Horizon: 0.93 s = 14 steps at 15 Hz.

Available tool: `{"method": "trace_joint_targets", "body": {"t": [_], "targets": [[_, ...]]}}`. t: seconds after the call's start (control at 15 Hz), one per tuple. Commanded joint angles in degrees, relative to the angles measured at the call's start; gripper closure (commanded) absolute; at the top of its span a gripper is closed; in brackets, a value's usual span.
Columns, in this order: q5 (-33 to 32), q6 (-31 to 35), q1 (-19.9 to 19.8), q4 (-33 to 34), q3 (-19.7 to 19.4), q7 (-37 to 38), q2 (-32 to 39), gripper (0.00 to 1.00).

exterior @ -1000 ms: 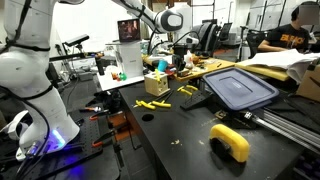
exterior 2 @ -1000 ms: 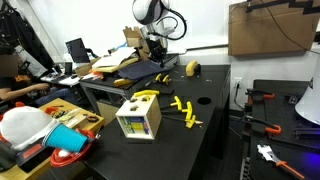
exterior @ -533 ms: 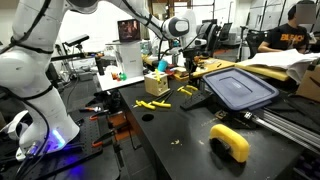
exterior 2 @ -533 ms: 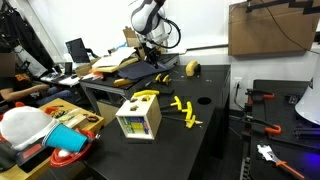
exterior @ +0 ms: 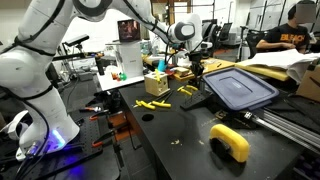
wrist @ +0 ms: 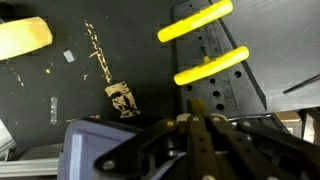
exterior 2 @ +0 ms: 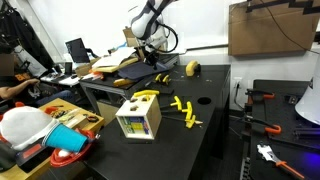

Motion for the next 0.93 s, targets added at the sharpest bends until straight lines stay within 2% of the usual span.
{"method": "trace_joint_targets", "body": {"t": [0.0, 0.33, 0.87], "targets": [[-0.55, -1.06, -0.01, 3.77, -0.48, 0.97, 2.49, 1.00], [-0.47, -1.13, -0.49, 5.84, -0.81, 0.86, 5.41, 1.00], [1.04, -5.01, -1.33, 5.37, 0.03, -0.23, 5.40, 1.00]]}}
